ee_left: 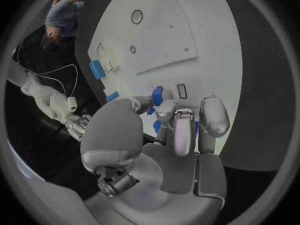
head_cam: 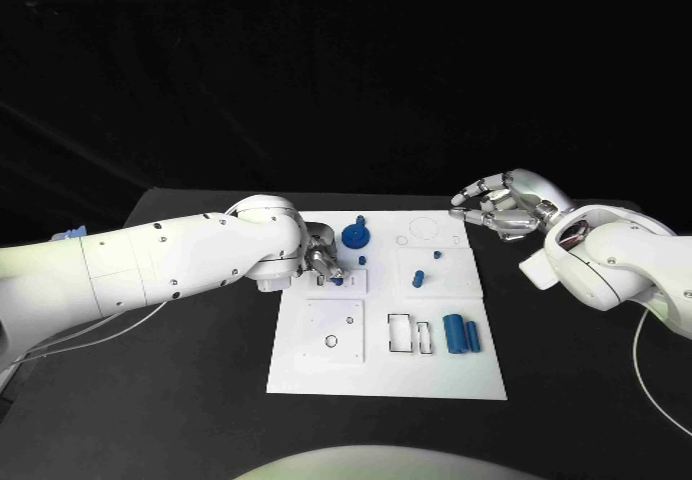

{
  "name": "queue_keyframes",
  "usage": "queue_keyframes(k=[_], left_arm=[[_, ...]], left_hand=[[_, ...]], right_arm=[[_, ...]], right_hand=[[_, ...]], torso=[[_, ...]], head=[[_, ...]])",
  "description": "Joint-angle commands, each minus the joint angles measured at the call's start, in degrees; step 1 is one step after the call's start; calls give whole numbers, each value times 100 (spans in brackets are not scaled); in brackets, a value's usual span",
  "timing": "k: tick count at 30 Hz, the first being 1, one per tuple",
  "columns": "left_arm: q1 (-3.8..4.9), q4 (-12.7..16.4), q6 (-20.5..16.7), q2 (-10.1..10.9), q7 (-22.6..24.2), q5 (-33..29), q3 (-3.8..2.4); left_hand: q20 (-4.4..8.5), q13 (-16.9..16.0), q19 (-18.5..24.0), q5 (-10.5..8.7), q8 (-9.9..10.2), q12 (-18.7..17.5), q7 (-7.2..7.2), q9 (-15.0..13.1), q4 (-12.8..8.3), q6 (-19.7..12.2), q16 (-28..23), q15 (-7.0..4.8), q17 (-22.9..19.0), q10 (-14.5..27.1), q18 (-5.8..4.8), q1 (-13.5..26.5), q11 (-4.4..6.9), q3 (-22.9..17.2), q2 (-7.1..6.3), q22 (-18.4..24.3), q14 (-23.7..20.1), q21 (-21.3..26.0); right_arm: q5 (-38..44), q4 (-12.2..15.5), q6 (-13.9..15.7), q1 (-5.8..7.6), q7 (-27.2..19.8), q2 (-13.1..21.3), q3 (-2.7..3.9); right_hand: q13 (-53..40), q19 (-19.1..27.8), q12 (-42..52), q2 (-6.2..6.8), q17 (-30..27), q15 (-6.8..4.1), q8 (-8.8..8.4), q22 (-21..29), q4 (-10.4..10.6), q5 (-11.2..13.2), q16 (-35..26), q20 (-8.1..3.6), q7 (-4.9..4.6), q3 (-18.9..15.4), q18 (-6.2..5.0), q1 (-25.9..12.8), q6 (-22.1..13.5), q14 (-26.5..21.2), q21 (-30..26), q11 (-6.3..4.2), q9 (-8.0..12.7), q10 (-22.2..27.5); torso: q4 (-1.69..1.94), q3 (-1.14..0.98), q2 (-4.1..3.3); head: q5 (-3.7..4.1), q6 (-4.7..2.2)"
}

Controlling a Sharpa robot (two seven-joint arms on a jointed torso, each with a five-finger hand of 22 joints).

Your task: Assemble the parts on the task board

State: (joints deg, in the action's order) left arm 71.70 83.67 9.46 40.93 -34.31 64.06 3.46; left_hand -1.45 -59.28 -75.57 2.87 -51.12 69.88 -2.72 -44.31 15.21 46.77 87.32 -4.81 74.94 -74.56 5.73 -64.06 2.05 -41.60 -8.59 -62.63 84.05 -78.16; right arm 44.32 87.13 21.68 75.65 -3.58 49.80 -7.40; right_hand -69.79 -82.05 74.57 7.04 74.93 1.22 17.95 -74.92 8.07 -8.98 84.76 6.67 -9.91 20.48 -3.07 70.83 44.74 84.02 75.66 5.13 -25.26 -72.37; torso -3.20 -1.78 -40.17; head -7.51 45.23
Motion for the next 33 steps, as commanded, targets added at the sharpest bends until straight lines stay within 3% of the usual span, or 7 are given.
queue_keyframes(k=[1,22,33], left_arm=[[-5,15,215,-2,-14,79,2],[-5,7,315,7,-24,160,3],[-3,-7,327,-27,-24,124,2]], left_hand=[[7,-4,-25,16,-24,27,92,-118,-768,129,20,-35,1004,-50,-39,51,2,-742,13,-3,467,-14],[13,23,-34,13,-36,13,100,-132,-765,143,19,-42,1000,-47,-42,79,10,-692,12,-17,466,-21],[32,59,-37,11,-22,-10,121,-156,-551,195,19,-56,996,-49,-44,325,25,-240,93,-24,462,-17]], right_arm=[[-18,-3,-57,-3,-1,5,2],[-20,-8,-56,-4,-5,11,1],[-37,-6,-42,-4,-1,25,1]], right_hand=[[3,48,-5,5,503,-57,34,-430,4,-3,-13,-8,-8,4,-70,31,-48,347,-24,-5,-7,12],[8,54,-6,1,500,-57,55,-423,20,7,-15,-8,-6,-6,-73,17,-47,346,-36,-5,-11,14],[23,63,-12,1,485,-58,97,-413,81,17,-26,-9,-3,-46,-77,-45,-61,341,-57,-7,-17,22]], torso=[[3,0,0],[2,-5,1],[-6,-10,-1]], head=[[-2,1],[-11,24],[-5,47]])
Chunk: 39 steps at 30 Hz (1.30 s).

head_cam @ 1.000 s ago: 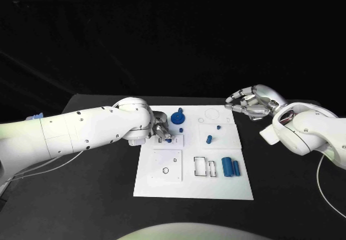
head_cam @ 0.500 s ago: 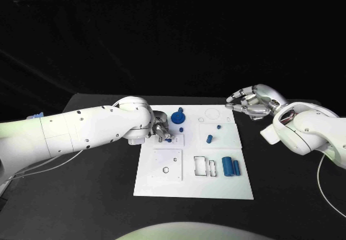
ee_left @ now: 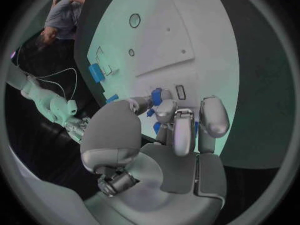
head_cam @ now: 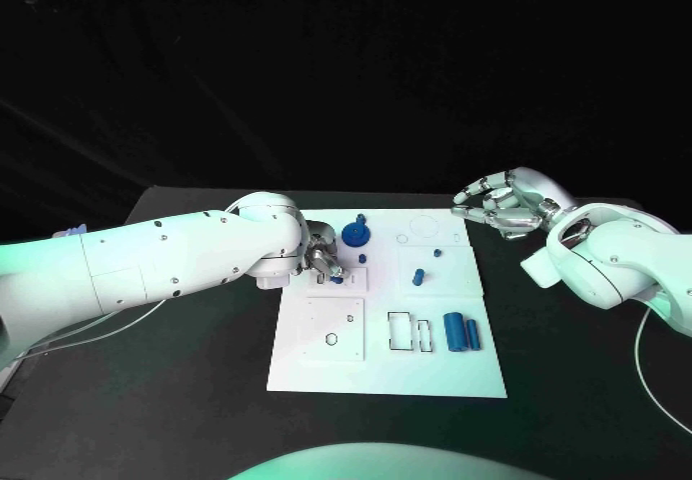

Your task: Assemble the parts on the task board

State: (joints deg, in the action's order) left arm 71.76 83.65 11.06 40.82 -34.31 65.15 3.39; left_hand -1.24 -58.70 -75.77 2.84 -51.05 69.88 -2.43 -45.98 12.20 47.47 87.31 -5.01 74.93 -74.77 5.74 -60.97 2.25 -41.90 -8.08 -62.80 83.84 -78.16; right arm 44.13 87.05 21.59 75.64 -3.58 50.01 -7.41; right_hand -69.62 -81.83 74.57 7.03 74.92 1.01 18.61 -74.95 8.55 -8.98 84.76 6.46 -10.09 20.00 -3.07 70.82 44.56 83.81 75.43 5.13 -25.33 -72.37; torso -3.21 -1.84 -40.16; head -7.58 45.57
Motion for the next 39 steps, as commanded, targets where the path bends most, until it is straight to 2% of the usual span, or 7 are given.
queue_keyframes(k=[1,18,29,39], left_arm=[[-9,-7,178,-20,-25,8,9],[-9,-72,223,-45,-28,-26,8],[-9,-106,233,-49,-28,-59,8],[-9,-144,196,-48,-27,-67,8]], left_hand=[[12,7,-20,15,-24,-13,94,11,-217,135,23,-38,1004,-29,-46,46,6,-161,48,-12,486,-19],[22,19,-27,16,19,-20,105,12,34,196,25,-47,1007,-35,-47,235,15,273,20,-25,485,-17],[21,38,-31,18,44,-26,102,-6,371,230,21,-44,997,-25,-48,383,12,813,-59,-32,482,-9],[21,52,-30,20,54,-33,100,-11,449,241,20,-43,994,-19,-47,450,10,988,-20,-28,481,-3]], right_arm=[[-18,3,-30,-3,0,3,2],[-60,-5,3,-3,-14,-1,2],[-87,2,6,-3,-24,-4,1],[-112,11,7,-3,-25,0,1]], right_hand=[[18,51,-20,-1,478,-37,41,-399,49,18,-31,11,16,-6,-80,-59,-46,361,-52,-7,-11,32],[39,67,-31,-12,468,-41,97,-380,137,31,-40,8,23,-57,-88,-130,-64,358,-88,-13,-17,51],[61,91,-46,-11,474,-42,110,-351,161,36,-37,7,25,-74,-98,-150,-74,359,-131,-13,-17,70],[67,95,-51,-10,471,-42,112,-345,167,37,-39,7,25,-79,-100,-154,-79,359,-139,-13,-17,77]], torso=[[-2,-3,-1],[-2,2,2],[-2,-2,3],[-1,-3,5]], head=[[3,24],[22,22],[31,18],[34,7]])
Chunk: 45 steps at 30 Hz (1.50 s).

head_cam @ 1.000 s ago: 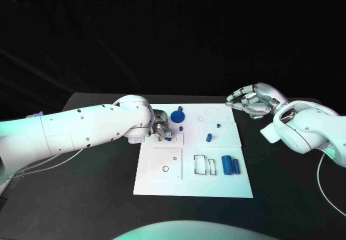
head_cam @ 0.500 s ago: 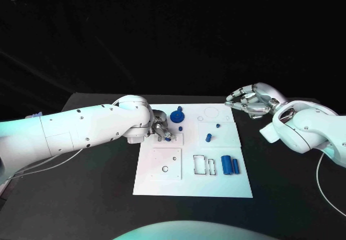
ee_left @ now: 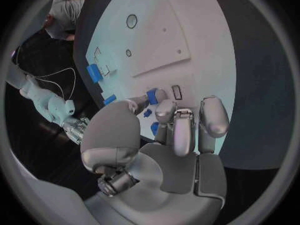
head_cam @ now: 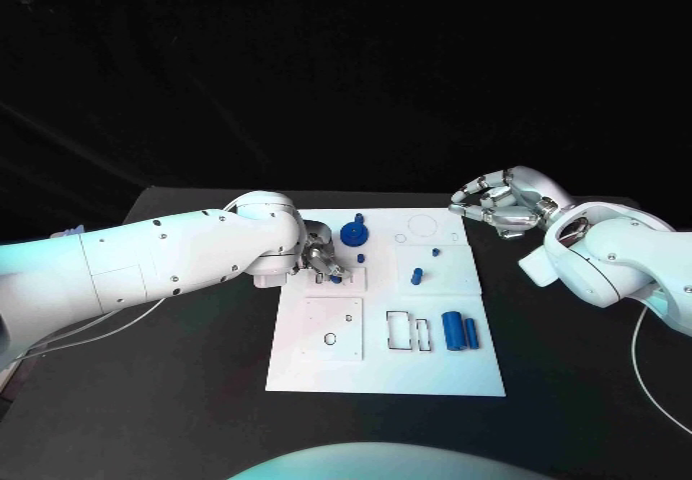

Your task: Assemble the parts on the task board

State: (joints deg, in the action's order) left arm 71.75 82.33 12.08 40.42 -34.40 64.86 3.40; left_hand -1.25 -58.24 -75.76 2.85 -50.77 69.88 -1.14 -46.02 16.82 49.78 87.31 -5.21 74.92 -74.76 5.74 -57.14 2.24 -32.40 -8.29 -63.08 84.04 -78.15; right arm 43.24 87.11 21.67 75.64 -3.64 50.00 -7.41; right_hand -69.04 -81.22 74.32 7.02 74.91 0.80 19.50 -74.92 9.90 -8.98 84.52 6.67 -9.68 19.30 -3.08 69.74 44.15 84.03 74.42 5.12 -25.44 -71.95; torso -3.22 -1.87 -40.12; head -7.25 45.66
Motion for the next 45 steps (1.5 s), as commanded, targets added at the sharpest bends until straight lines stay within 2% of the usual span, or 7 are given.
queue_keyframes(k=[1,11,32,38,40,44,45], left_arm=[[-8,-15,91,-7,-17,-38,7],[-8,-18,49,-1,-12,-62,5],[-8,78,-41,56,-5,-109,-11],[4,242,-72,150,-8,-191,-118],[30,360,-86,217,-10,-210,-208],[137,498,-38,317,-12,-254,-311],[178,517,-1,344,-7,-289,-328]], left_hand=[[21,5,-33,19,29,-32,-29,-6,-11,10,21,-23,998,-20,-48,79,10,56,11,-6,462,-5],[21,6,-37,20,52,-29,-25,-7,2,19,25,-24,1005,-24,-49,282,12,282,122,-13,464,-4],[37,17,-39,20,34,-28,4,-45,9,43,28,-43,1009,-25,-47,669,36,802,120,-16,464,4],[41,121,-25,28,45,-96,1,-53,-13,-2,-2,-45,950,34,-43,541,35,834,137,8,448,19],[40,181,-11,27,61,-135,-8,-52,-11,-37,-18,-41,918,70,-38,498,29,852,147,32,439,33],[33,245,21,27,119,-175,-34,-31,-10,-115,-40,-27,876,116,-29,414,9,898,158,86,428,63],[8,433,124,25,297,-305,-111,59,-7,-312,-89,16,786,259,0,340,-54,957,166,261,401,157]], right_arm=[[-24,6,-1,-3,-20,3,1],[-25,5,-1,-3,-21,10,1],[-24,-17,5,-3,-23,6,0],[-24,-23,3,-4,-21,8,-2],[-24,-24,1,-5,-17,10,-3],[-24,-30,0,-5,-13,11,-4],[-24,-32,-1,-5,-13,10,-4]], right_hand=[[9,34,-27,-10,472,-21,23,-348,32,37,-16,-14,-16,-8,-99,-46,-38,337,-37,-12,-6,35],[8,34,-25,-15,470,-21,40,-350,69,42,-18,-15,-16,-30,-99,-72,-53,336,-39,-12,-7,36],[24,39,-36,-14,464,-21,46,-344,80,42,-21,-15,-15,-38,-101,-80,-57,335,-49,-12,-7,51],[21,39,-34,-15,464,-21,48,-344,84,41,-21,-15,-15,-41,-101,-82,-59,335,-49,-12,-7,49],[14,38,-28,-15,466,-21,54,-346,94,39,-21,-15,-14,-48,-100,-87,-62,335,-48,-13,-8,43],[7,34,-22,-16,471,-22,57,-351,96,38,-18,-15,-14,-49,-99,-87,-63,337,-42,-13,-8,36],[7,34,-22,-16,471,-22,57,-351,96,38,-18,-15,-14,-49,-99,-87,-63,337,-42,-13,-8,36]], torso=[[0,-1,2],[-3,-1,-1],[0,7,0],[11,9,3],[11,7,2],[9,7,1],[5,5,2]], head=[[-1,-2],[-1,-15],[11,-13],[18,-15],[23,-9],[22,-28],[19,-32]])
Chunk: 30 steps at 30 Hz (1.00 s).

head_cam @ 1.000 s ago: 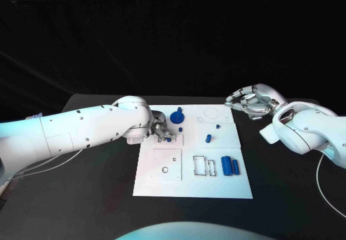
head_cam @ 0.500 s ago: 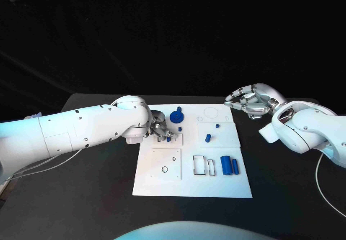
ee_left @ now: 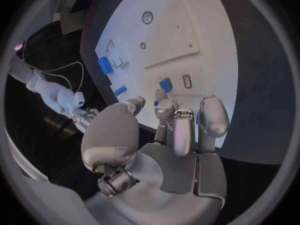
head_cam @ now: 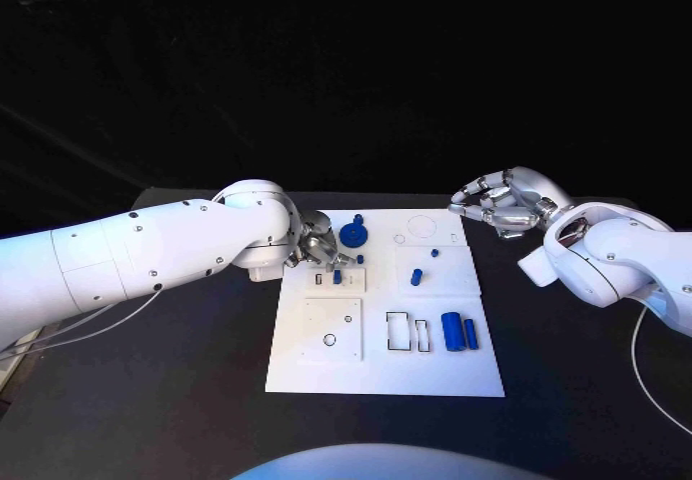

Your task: Assemble the parts on the task board

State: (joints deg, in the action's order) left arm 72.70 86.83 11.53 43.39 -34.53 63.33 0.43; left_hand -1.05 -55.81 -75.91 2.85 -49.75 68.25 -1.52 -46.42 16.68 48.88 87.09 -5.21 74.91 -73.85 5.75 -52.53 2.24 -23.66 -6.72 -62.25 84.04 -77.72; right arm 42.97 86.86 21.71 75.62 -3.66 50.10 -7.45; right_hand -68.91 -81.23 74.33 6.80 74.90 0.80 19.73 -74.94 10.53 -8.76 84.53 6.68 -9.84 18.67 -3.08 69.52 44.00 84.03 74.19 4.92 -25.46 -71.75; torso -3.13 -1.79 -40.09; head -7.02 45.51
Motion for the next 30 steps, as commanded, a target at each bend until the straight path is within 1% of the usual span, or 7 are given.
queue_keyframes(k=[1,2,4,8,12,17,30], left_arm=[[137,82,103,83,12,-188,-50],[184,83,145,110,17,-224,-62],[310,45,237,161,32,-289,-83],[471,-151,348,180,56,-306,-101],[544,-436,461,105,110,-220,-108],[560,-841,567,-87,181,-177,-105],[427,-1666,695,-478,265,-17,30]], left_hand=[[-31,267,183,26,287,-194,-117,155,9,-301,-84,48,758,230,11,-152,-91,112,17,250,392,156],[-97,477,294,26,601,-329,-253,352,14,-573,-141,141,660,395,40,-258,-206,169,43,431,360,263],[-191,511,303,27,949,-317,-396,624,11,-749,-149,253,646,430,45,-362,-331,274,79,453,356,290],[-289,535,307,26,1283,-275,-511,929,11,-845,-159,348,624,455,57,-518,-434,450,120,474,350,314],[-292,528,297,26,1292,-267,-513,940,11,-844,-147,350,646,451,54,-526,-436,457,123,457,357,306],[-296,535,298,26,1298,-265,-509,957,10,-822,-142,353,654,453,56,-545,-435,470,132,459,360,308],[-302,556,300,31,1305,-260,-493,1009,6,-740,-148,349,640,468,60,-622,-424,503,176,464,356,312]], right_arm=[[3,-9,-6,-4,-10,1,0],[3,-11,-6,-4,-10,1,-1],[3,-16,-6,-4,-7,2,-1],[4,-23,-4,-4,-5,7,-2],[4,-32,-1,-5,-8,3,-3],[6,-42,-7,-22,-14,-9,-3],[7,-52,30,-55,-54,-17,-3]], right_hand=[[-6,35,-23,7,471,-22,33,-349,33,16,-18,-16,2,14,-99,-65,-47,337,-19,7,-6,16],[-6,35,-23,7,471,-22,33,-349,33,16,-18,-16,2,14,-99,-65,-47,337,-19,7,-6,16],[-6,35,-23,7,471,-22,33,-349,33,16,-18,-16,2,14,-99,-65,-47,337,-19,7,-6,16],[-9,31,-20,5,477,-23,38,-353,35,12,-15,-16,3,13,-97,-63,-49,338,-14,7,-6,13],[-6,31,-21,4,474,-23,41,-354,36,9,-17,-16,3,12,-97,-61,-49,338,-13,6,-6,15],[-1,37,-24,2,470,-24,43,-345,36,4,-19,-16,4,13,-100,-57,-50,337,-25,6,-7,19],[8,45,-31,-2,460,-24,48,-337,36,-5,-25,-16,4,14,-103,-49,-54,334,-39,5,-7,27]], torso=[[-7,-5,0],[-8,-5,1],[-10,-8,4],[7,-6,5],[10,-1,-4],[8,9,-5],[-8,2,-12]], head=[[-5,-25],[-4,-28],[-3,-29],[2,-44],[-34,-78],[-74,-98],[-110,-103]])
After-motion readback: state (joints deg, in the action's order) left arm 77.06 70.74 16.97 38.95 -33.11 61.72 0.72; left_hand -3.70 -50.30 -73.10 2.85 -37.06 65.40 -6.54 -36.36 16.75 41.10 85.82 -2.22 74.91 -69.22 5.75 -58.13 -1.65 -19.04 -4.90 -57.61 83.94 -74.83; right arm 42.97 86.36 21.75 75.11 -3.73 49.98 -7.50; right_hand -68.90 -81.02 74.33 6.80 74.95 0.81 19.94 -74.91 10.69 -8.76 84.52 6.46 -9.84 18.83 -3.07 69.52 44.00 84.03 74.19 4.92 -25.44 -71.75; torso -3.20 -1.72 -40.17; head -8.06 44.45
